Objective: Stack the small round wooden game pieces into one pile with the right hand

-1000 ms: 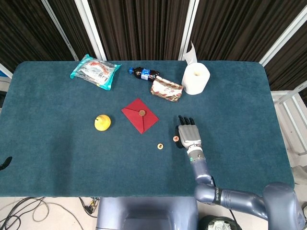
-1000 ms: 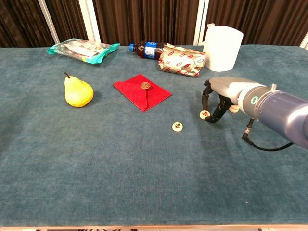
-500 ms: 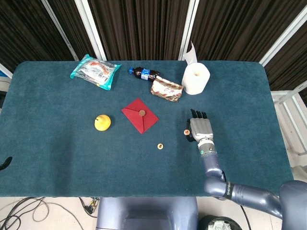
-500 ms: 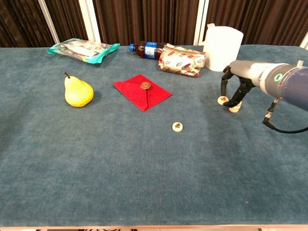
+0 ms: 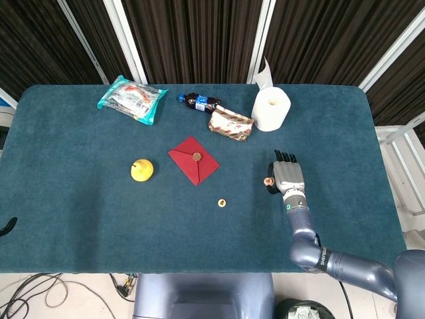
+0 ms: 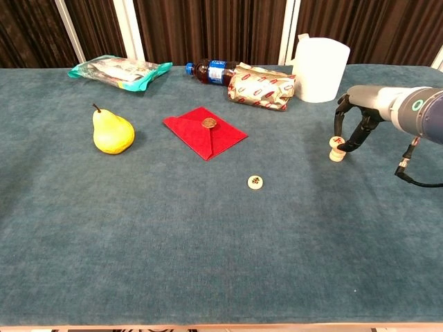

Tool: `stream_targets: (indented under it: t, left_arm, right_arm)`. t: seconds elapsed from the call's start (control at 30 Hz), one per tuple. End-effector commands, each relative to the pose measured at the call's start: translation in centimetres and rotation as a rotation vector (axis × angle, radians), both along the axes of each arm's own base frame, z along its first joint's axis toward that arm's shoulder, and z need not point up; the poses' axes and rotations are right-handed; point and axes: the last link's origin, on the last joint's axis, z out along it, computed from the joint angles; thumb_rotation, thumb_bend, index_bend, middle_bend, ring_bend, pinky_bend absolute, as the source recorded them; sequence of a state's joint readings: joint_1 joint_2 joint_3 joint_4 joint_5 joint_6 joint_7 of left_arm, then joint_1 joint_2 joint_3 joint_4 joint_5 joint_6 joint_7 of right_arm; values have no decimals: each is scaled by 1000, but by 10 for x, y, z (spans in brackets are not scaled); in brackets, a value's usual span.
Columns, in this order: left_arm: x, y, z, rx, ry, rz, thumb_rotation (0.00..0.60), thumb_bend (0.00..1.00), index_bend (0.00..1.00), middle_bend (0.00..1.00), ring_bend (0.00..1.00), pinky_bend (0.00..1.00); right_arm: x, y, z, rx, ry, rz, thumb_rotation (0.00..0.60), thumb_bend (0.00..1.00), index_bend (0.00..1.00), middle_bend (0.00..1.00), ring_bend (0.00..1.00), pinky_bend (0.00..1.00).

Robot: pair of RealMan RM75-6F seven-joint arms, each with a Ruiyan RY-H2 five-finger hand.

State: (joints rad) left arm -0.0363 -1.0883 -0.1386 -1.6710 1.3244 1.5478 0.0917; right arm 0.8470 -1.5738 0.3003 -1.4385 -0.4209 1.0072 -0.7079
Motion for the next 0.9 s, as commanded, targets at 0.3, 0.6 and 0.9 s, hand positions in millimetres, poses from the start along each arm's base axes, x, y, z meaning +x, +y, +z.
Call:
stream_targets:
  t: [0.3,0.6,0.9]
  left_arm:
    - [-1,0,1,2,0,2,600,165,110,0,0,0]
    - [-1,0,0,0,1,4,600,164,109,0,0,0]
    - [-1,0,0,-1,0,5,600,164,110,0,0,0]
  right_arm:
    - [-6,-5,0,-3,6,-27,600,411,542,0,0,0]
    - [-8,-6,0,-3,7,-34,600,411,534,0,0,0]
    - [-4,-6,0,-7,-6,-28,600,411,495,0,0,0]
